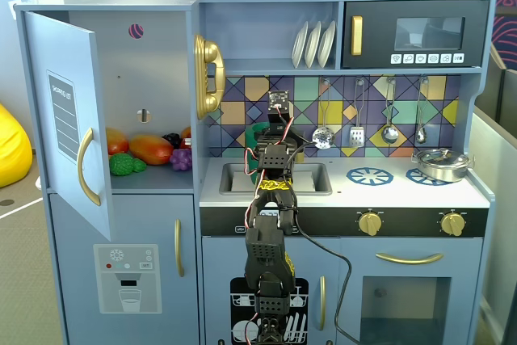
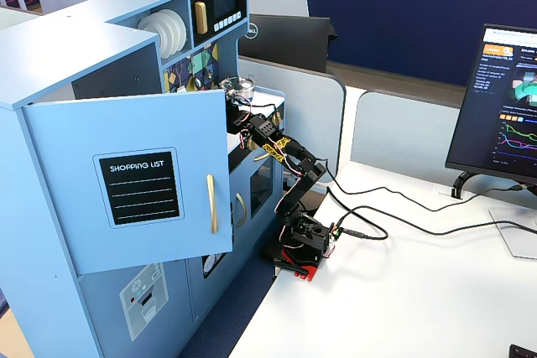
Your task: Pick up the lid from the counter and put it on the green recipient
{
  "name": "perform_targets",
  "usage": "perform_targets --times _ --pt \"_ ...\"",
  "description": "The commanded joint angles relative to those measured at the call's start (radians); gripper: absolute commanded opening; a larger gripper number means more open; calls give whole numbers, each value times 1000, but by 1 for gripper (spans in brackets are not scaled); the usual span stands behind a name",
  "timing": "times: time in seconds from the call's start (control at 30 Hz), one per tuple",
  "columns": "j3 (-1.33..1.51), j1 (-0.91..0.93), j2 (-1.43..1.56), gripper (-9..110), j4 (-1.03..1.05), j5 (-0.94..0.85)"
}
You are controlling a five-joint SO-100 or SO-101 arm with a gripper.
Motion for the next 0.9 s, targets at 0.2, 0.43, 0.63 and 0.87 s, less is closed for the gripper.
perform_targets --times 0.2,0.43,0.63,0.87 --pt "107 11 204 42 94 29" --pt "356 -3 463 41 250 55" --pt "706 14 785 35 368 60" --pt "1101 20 1068 1 531 -14"
